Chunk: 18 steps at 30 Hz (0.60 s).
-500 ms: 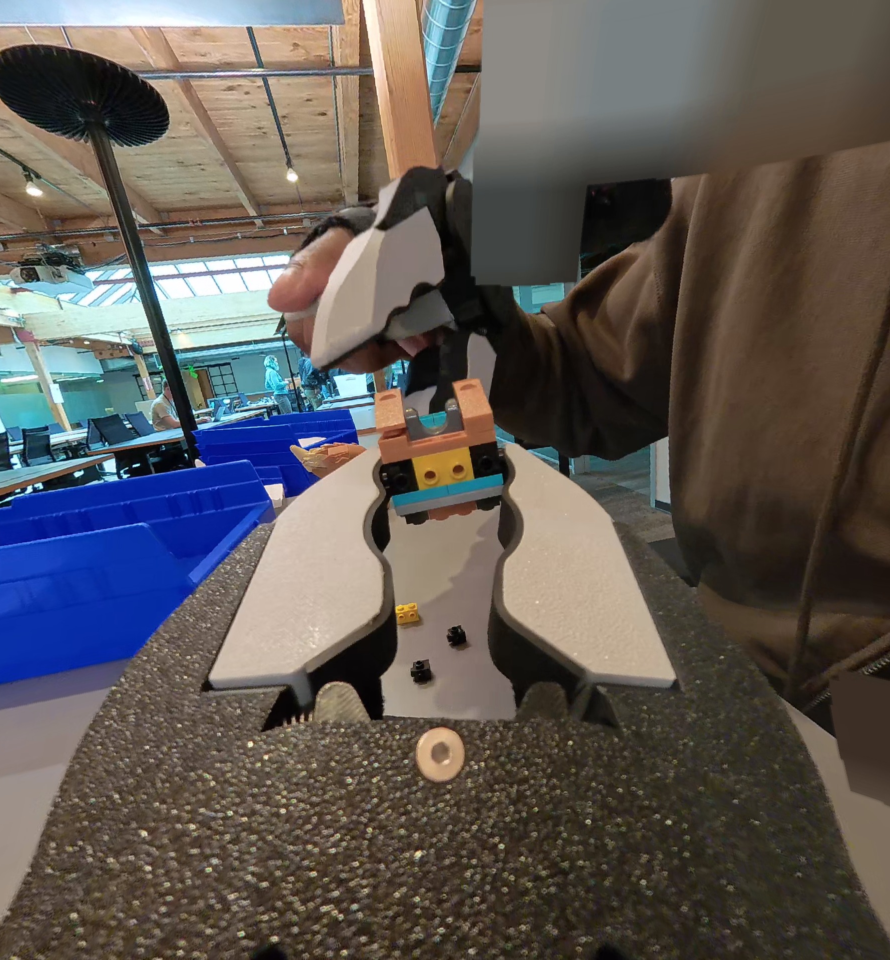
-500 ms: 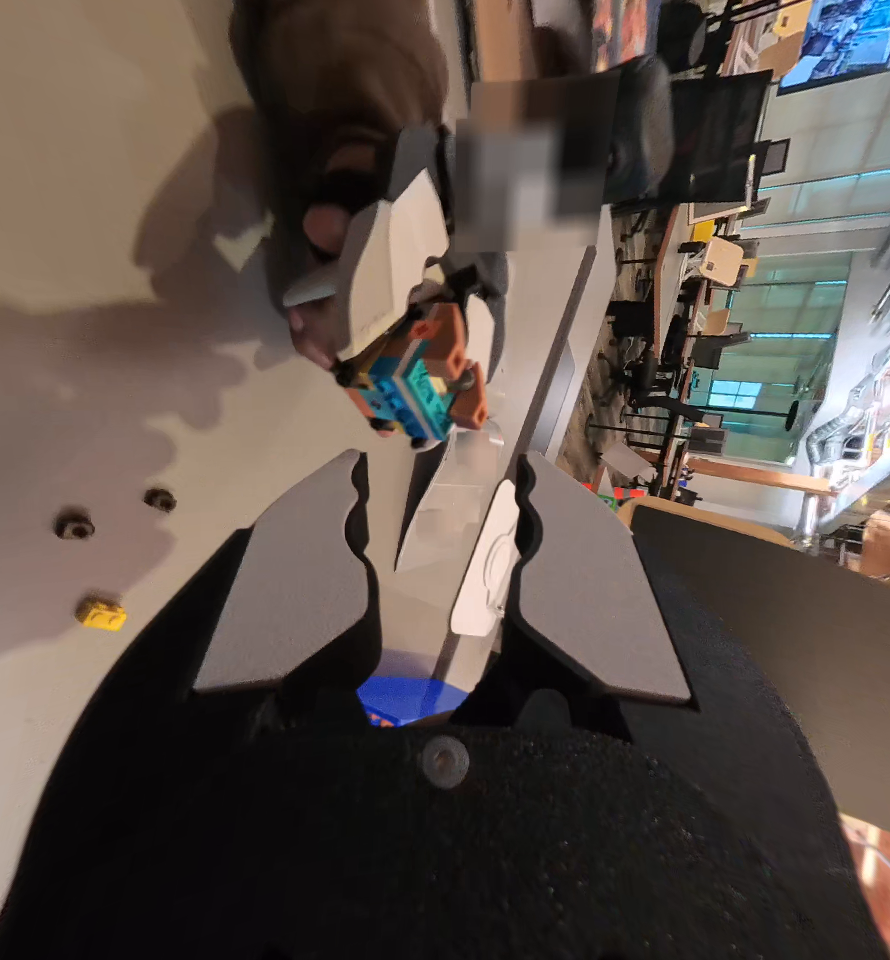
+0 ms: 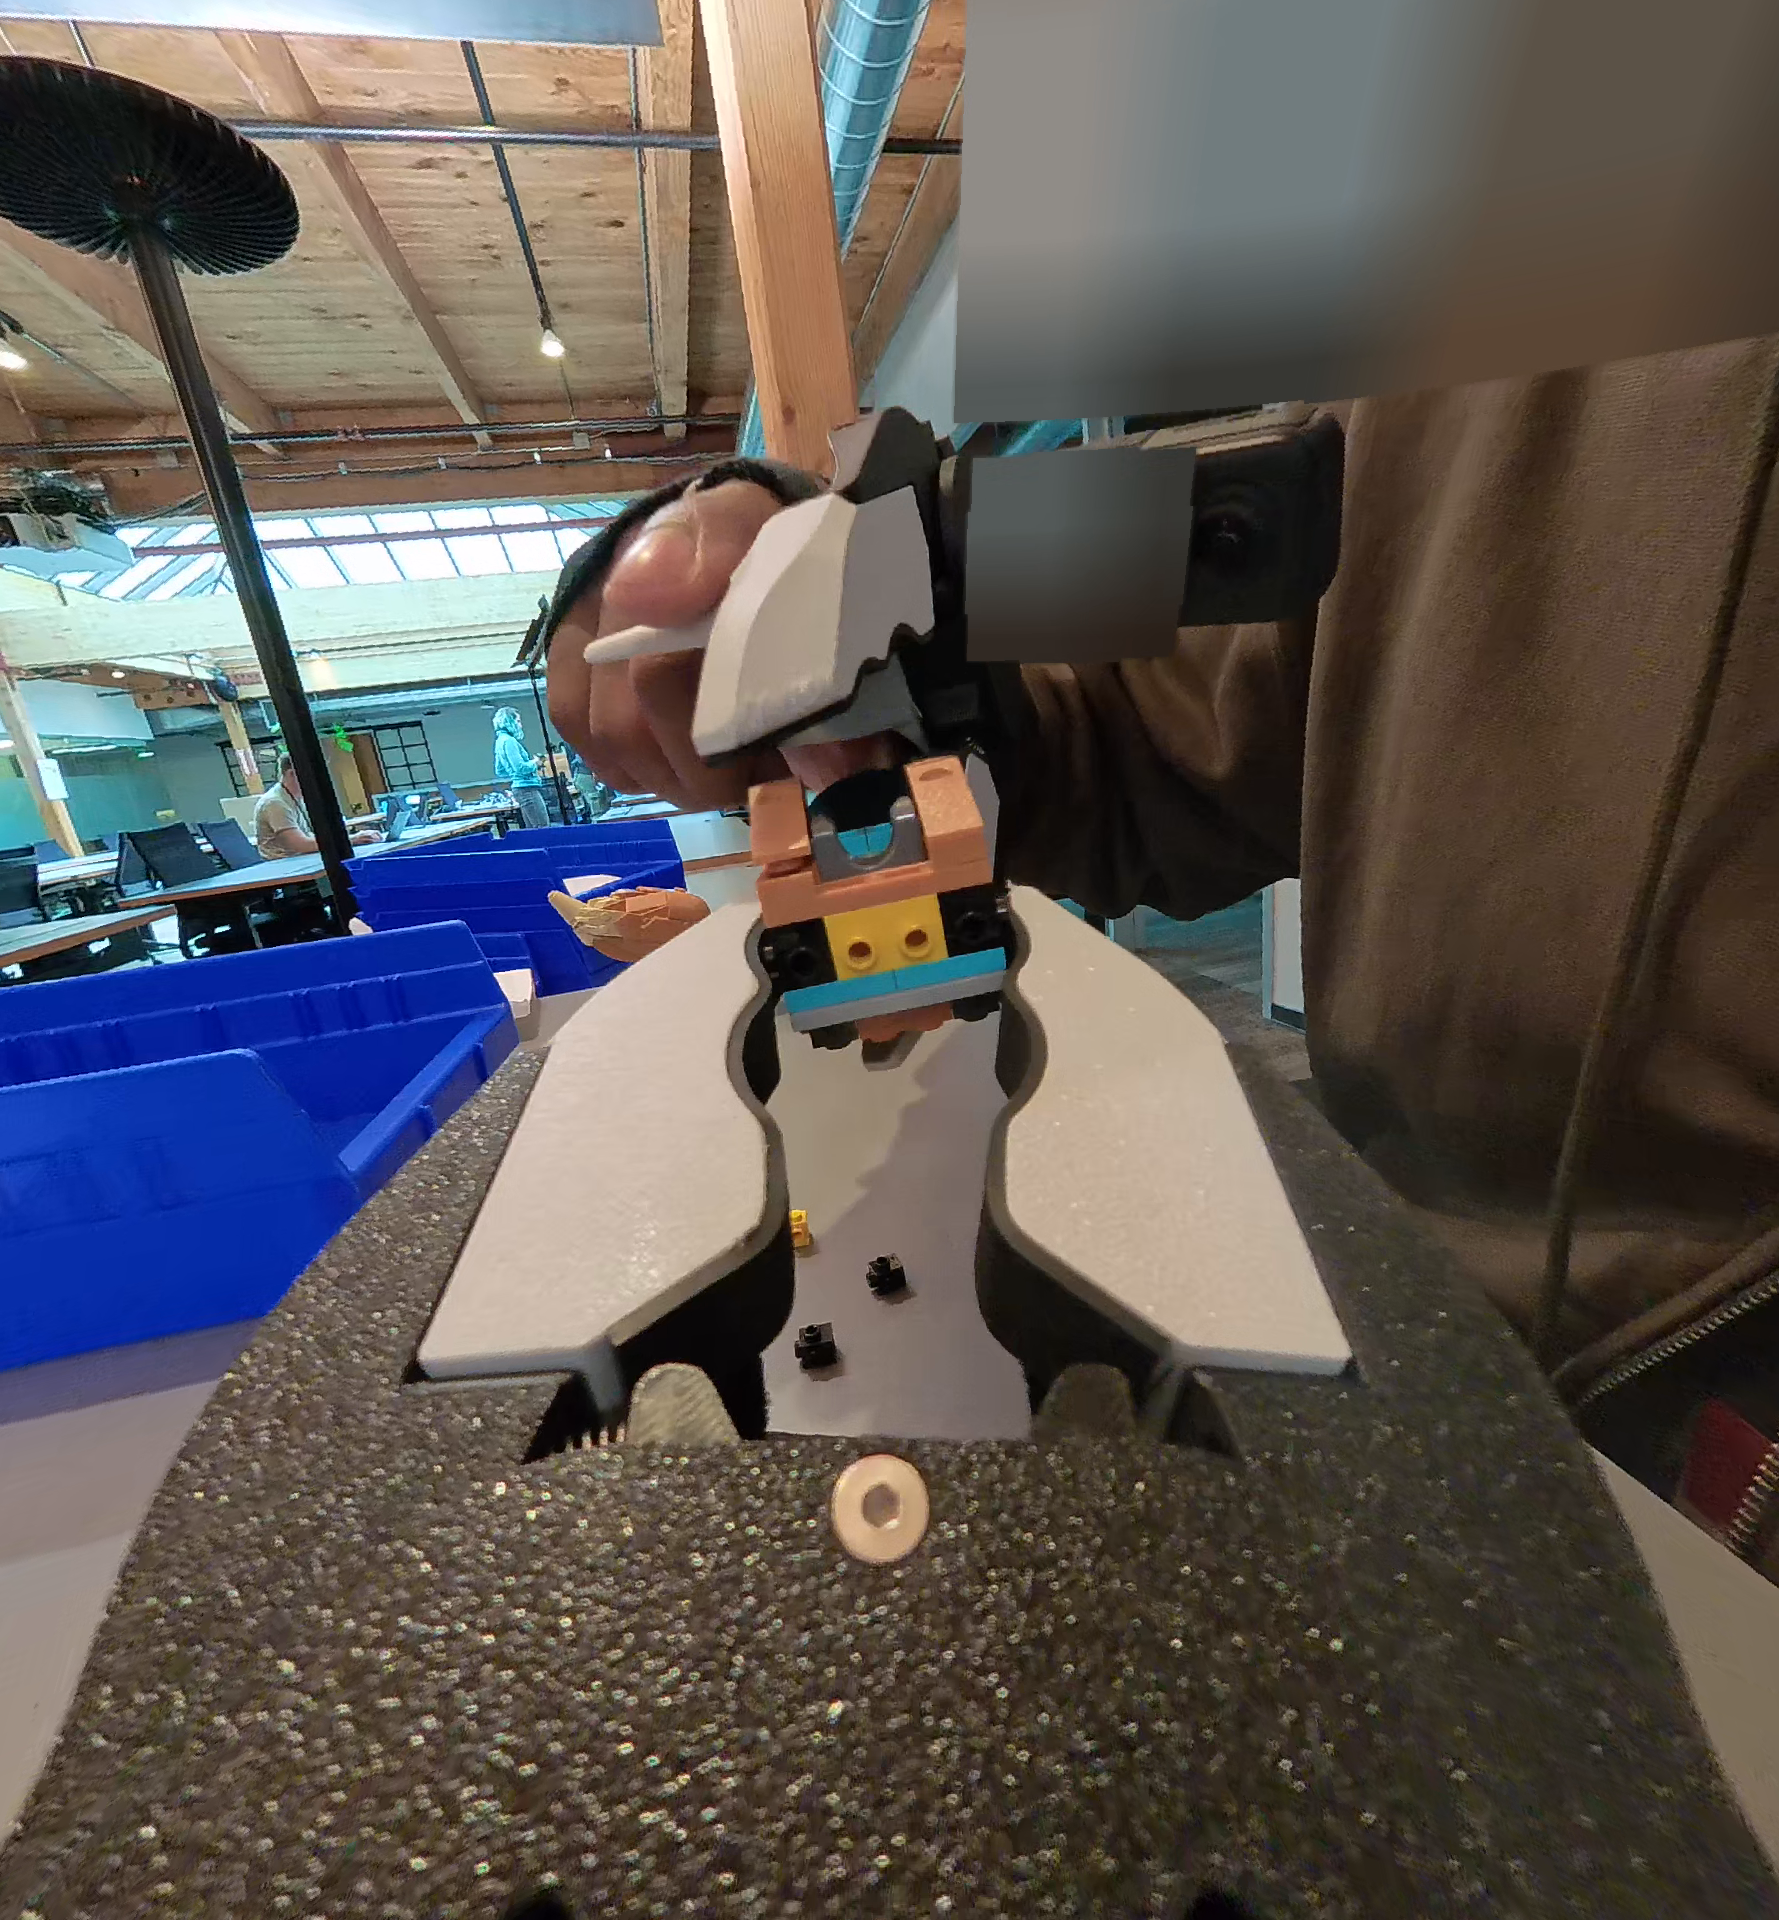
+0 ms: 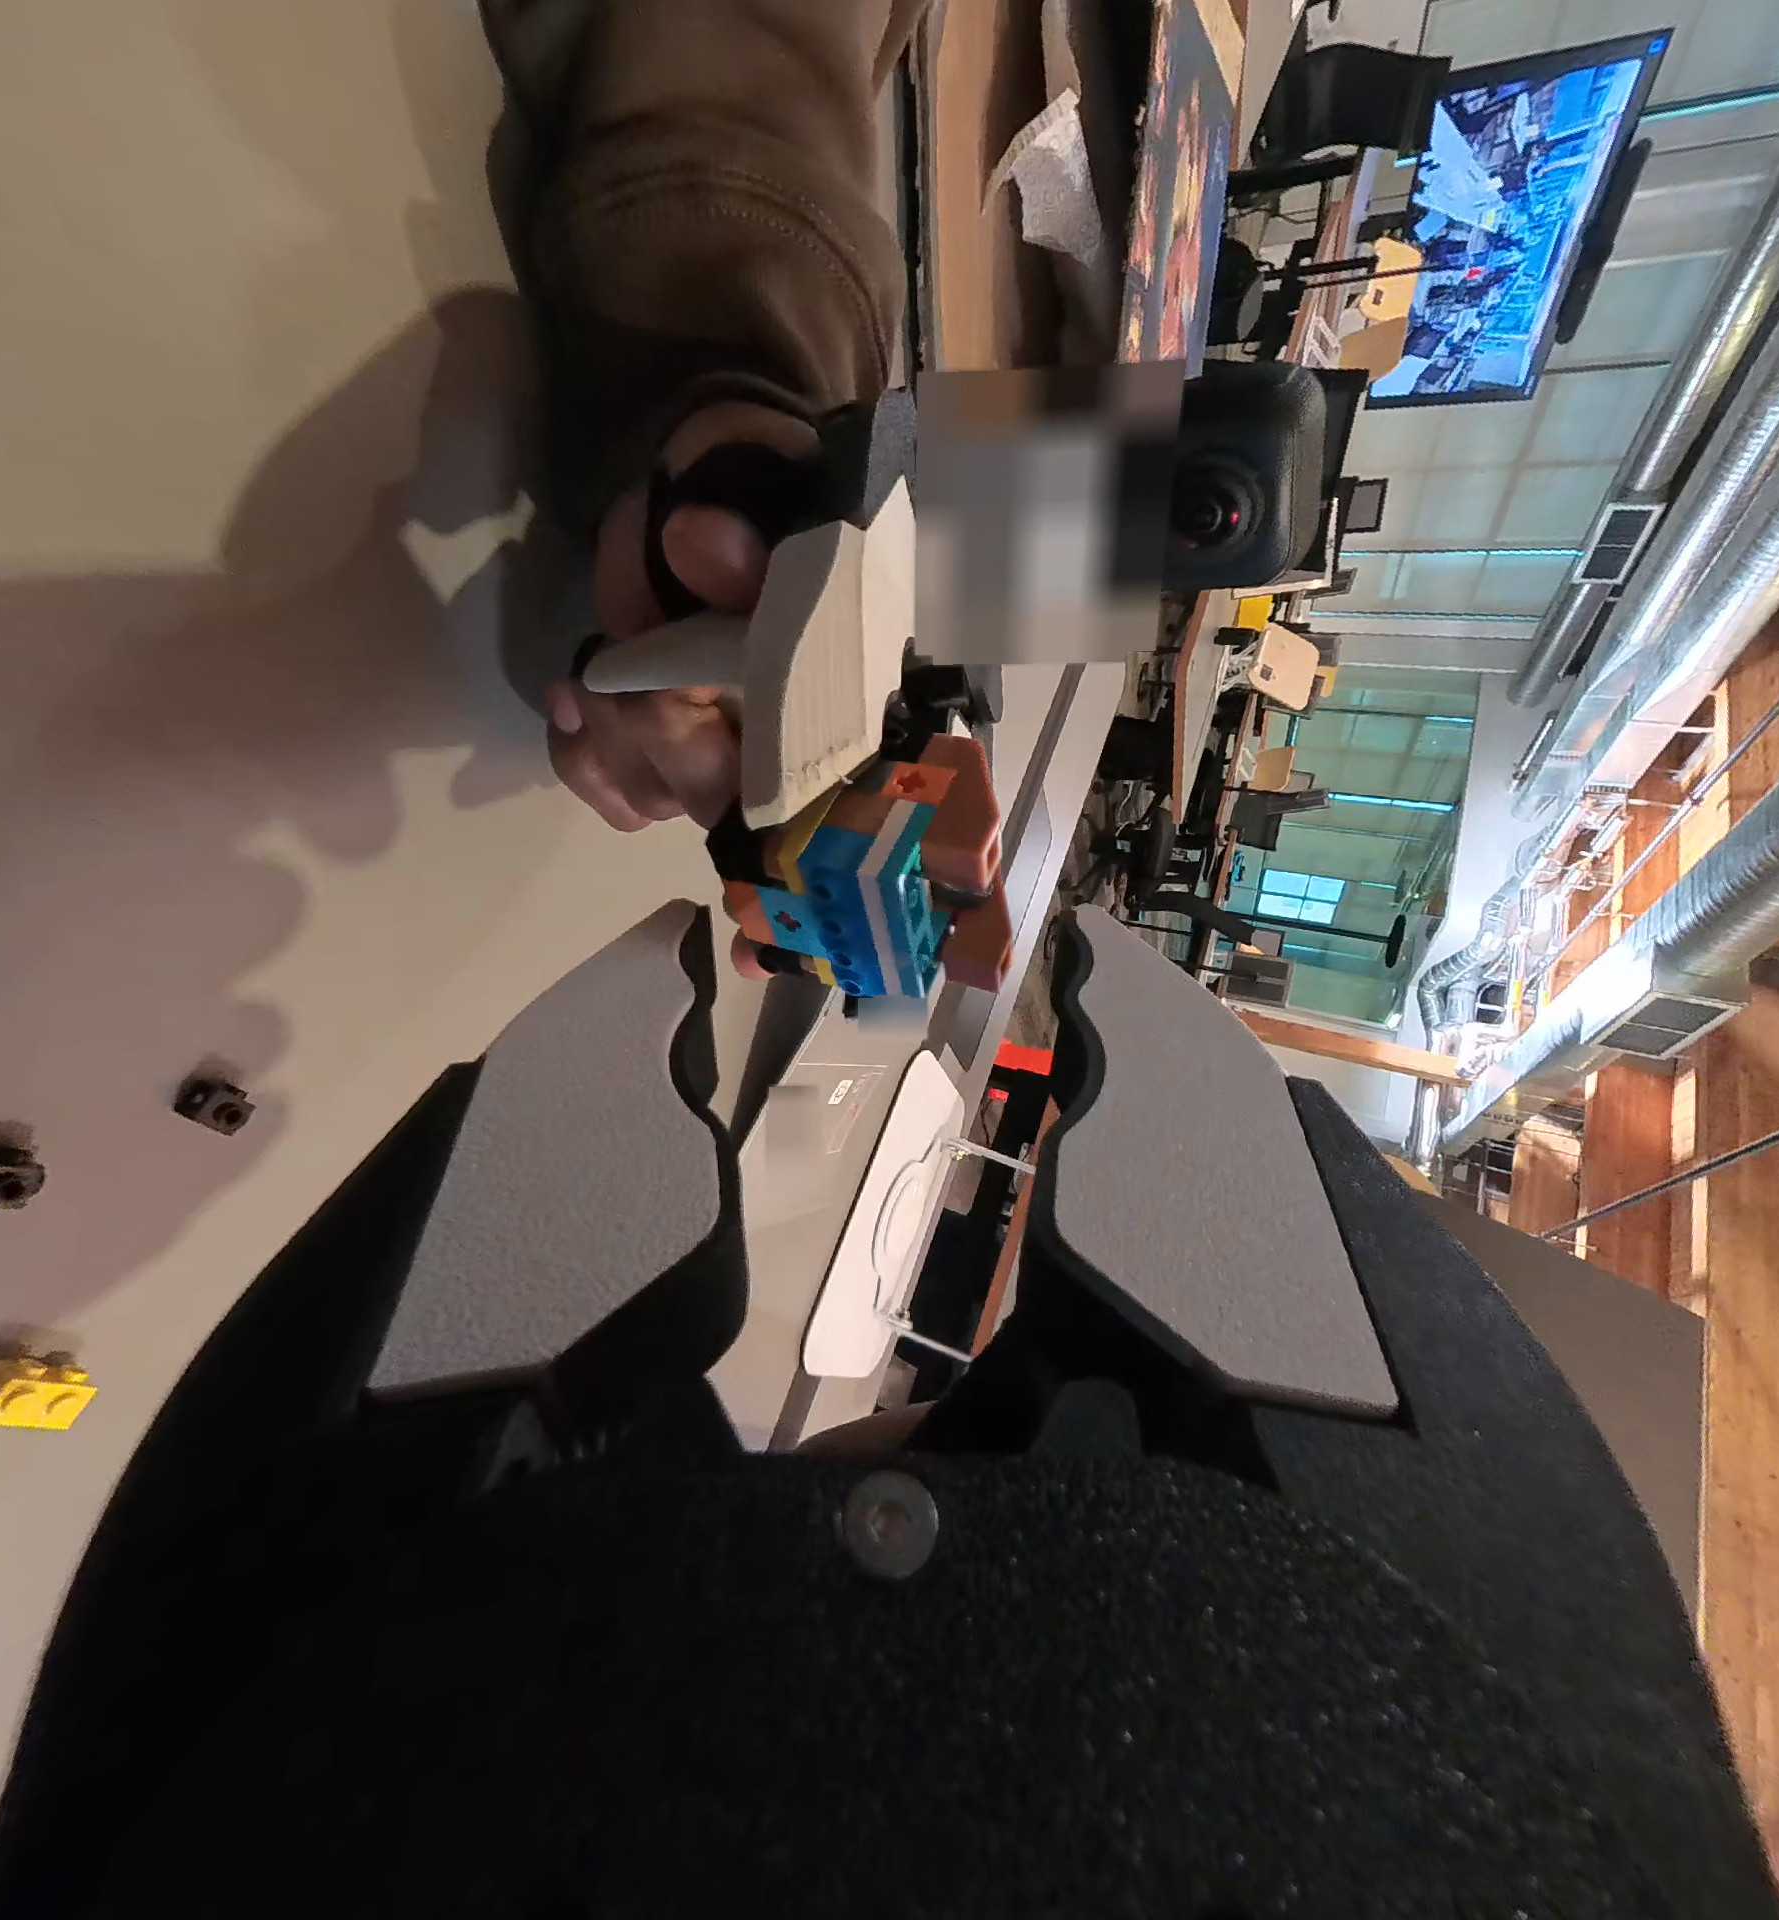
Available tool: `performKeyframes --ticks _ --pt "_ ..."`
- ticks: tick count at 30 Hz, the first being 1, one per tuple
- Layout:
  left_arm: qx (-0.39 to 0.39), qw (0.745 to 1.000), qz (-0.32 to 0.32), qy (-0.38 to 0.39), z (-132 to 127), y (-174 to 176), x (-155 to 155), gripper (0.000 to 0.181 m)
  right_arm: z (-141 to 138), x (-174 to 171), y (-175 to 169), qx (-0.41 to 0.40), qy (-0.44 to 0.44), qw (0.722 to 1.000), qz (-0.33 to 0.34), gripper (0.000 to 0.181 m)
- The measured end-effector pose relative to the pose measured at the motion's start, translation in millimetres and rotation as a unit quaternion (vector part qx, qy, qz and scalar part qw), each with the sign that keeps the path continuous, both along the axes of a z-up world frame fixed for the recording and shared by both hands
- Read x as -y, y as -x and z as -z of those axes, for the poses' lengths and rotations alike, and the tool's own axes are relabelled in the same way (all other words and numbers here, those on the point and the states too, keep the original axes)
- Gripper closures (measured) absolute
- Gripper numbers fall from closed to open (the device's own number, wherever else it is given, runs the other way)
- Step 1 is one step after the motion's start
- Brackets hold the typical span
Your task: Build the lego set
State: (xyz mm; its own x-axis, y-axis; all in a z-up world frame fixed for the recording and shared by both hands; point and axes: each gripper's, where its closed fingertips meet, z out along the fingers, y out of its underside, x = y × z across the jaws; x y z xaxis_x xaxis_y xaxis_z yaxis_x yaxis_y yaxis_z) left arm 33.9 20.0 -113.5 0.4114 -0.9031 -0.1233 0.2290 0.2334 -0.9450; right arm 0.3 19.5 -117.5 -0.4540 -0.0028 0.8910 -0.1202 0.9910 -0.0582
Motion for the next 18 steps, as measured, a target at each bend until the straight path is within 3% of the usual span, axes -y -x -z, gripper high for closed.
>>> performKeyframes --ticks 18 --pt "0.005 1.000 0.010 0.009 -0.1 -0.3 1.3 0.142 4.8 1.8 5.8 -0.031 0.015 0.999 0.002 0.126"
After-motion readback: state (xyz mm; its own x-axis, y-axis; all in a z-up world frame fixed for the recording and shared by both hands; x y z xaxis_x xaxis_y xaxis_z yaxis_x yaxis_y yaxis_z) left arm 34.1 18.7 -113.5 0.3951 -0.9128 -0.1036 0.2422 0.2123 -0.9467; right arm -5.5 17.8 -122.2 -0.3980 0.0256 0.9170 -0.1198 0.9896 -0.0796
